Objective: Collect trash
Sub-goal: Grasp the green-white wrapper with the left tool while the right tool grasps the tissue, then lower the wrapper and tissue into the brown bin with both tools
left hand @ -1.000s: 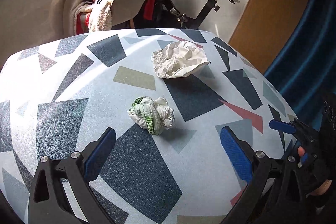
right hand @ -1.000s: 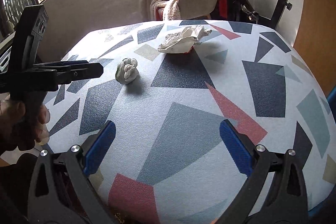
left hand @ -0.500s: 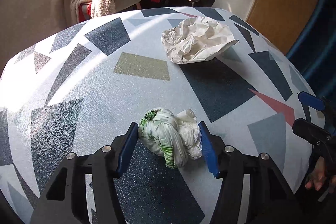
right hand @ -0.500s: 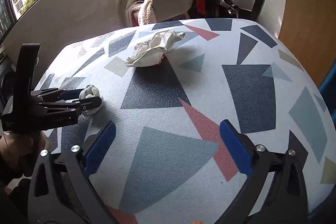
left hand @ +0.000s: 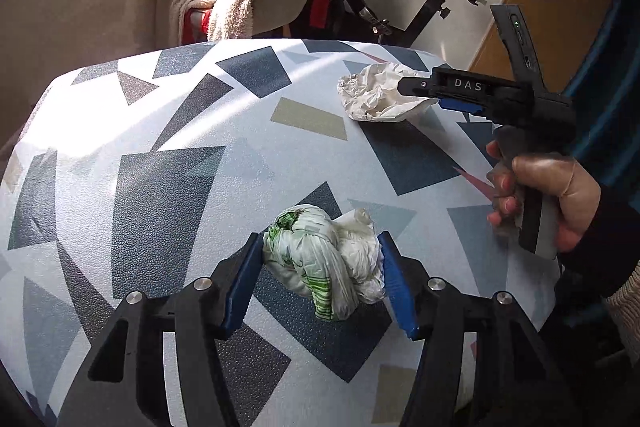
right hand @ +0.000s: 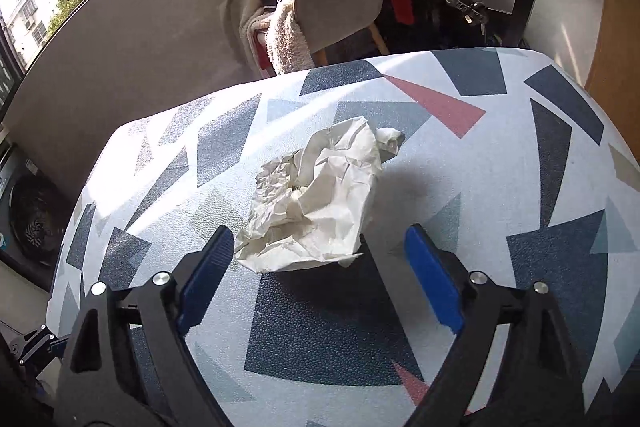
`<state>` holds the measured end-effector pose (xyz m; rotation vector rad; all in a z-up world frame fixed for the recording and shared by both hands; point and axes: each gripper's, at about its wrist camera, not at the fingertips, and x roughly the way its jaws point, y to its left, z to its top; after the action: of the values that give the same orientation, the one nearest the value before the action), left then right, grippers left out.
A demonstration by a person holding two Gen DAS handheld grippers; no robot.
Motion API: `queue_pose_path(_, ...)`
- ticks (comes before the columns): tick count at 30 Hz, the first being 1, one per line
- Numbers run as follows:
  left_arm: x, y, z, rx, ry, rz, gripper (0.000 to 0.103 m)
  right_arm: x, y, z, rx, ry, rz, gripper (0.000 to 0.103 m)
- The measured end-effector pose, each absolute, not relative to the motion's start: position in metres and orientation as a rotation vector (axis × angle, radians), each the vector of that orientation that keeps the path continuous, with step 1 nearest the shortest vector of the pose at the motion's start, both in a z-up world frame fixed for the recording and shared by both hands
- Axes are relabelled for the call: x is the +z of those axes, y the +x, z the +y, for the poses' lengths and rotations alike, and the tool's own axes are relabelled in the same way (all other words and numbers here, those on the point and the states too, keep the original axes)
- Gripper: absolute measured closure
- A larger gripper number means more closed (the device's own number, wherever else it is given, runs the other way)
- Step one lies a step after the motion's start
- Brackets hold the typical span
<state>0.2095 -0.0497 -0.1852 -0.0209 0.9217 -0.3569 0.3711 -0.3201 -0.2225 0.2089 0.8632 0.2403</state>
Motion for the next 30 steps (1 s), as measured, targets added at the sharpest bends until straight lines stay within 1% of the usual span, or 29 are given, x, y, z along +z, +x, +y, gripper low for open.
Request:
queue_pose_path(2,-0.180,0.204,-0.044,-0.349,-0.015,0.908,0.046,-0.227,0.386,-0.322,0.198,0.218,0.879,0.027)
queue_pose_path(3,-0.178,0.203,-0.042,-0.346,-0.010,0.903,0.046,-0.229,0.391,-0.321,0.187,0.211,0.898,0.034)
queue_pose_path(4,-0.176,0.201,-0.040,-0.345,-0.008,0.901,0.046,-0.233,0.393,-0.322,0.187,0.198,0.917,0.064)
queue_pose_path(5,-0.174,0.199,-0.037,-0.348,-0.008,0.899,0.046,-0.234,0.394,-0.322,0.207,0.192,0.930,0.068)
queue_pose_path(8,-0.169,0.195,-0.028,-0.352,-0.018,0.889,0.046,-0.223,0.370,-0.314,0.272,0.110,0.865,0.072)
queue_pose_path(11,-0.170,0.189,-0.021,-0.349,-0.024,0.889,0.046,-0.208,0.334,-0.298,0.334,-0.048,0.811,0.073)
queue_pose_path(16,-0.174,0.175,-0.011,-0.357,-0.065,0.913,0.046,-0.189,0.268,-0.286,0.423,-0.181,0.758,0.073)
queue_pose_path(23,-0.165,0.140,-0.010,-0.347,-0.033,0.921,0.046,-0.176,0.199,-0.283,0.466,-0.204,0.741,0.073)
queue_pose_path(30,-0.158,0.103,-0.009,-0.331,-0.009,0.916,0.046,-0.174,0.153,-0.277,0.486,-0.190,0.738,0.073)
